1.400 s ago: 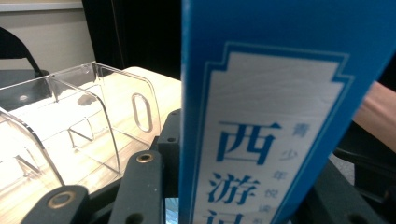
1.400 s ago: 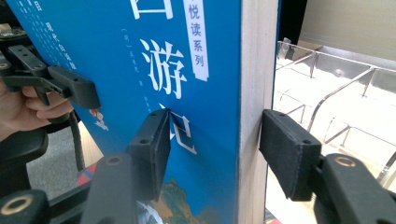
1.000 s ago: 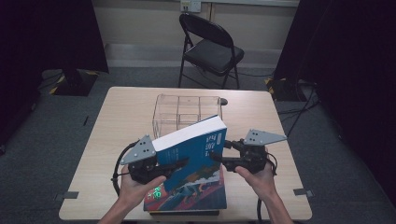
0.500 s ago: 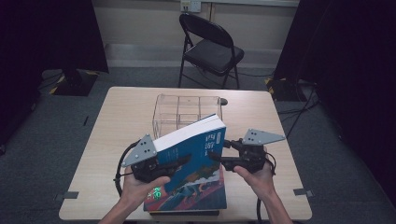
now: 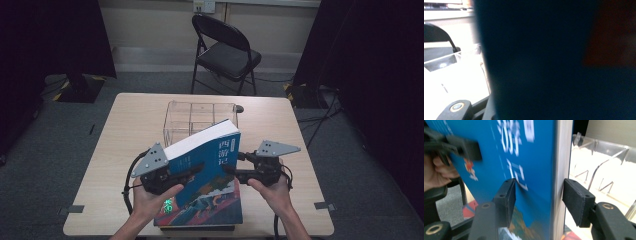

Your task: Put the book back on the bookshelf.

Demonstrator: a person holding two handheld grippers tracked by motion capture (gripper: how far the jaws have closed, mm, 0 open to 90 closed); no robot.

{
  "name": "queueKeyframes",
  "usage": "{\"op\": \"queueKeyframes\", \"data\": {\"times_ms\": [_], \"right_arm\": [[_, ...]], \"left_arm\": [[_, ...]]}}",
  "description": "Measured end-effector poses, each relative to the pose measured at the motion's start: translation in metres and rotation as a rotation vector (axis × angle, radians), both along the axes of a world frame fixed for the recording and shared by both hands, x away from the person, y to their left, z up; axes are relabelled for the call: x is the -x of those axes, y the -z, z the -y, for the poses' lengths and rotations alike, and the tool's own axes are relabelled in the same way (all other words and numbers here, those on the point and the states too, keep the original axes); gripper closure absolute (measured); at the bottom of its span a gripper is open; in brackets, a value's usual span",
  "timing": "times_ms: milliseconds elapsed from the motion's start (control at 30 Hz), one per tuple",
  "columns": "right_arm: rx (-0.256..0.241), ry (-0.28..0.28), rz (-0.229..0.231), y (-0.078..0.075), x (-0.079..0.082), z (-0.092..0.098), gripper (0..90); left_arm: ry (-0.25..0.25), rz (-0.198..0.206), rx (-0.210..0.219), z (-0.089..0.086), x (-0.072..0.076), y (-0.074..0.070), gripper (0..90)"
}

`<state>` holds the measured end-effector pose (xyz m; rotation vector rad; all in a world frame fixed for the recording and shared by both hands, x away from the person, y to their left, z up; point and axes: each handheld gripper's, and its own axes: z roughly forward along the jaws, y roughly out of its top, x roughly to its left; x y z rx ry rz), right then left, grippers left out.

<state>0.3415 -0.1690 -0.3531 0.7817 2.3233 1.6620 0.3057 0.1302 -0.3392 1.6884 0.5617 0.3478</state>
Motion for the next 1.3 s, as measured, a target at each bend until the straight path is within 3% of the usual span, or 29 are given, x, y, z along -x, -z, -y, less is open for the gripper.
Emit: {"op": "queueKeyframes", "data": {"times_ms": [400,633,1033,1300], "right_arm": [[0.023,0.008,-0.040,0.013,0.001,0.005,42.7],[0.048,0.002,-0.056,0.022,0.005,0.003,42.1],[0.085,-0.001,-0.088,0.038,0.010,0.000,39.5],[0.092,0.028,-0.098,0.043,0.013,0.010,38.8]], "left_arm": [[-0.041,-0.053,0.006,-0.018,-0.003,-0.008,61.1],[-0.071,-0.108,0.027,-0.035,-0.007,-0.010,61.2],[-0.129,-0.106,0.010,-0.059,-0.010,-0.019,61.4],[-0.200,-0.126,0.044,-0.079,-0.017,-0.024,61.5]]}}
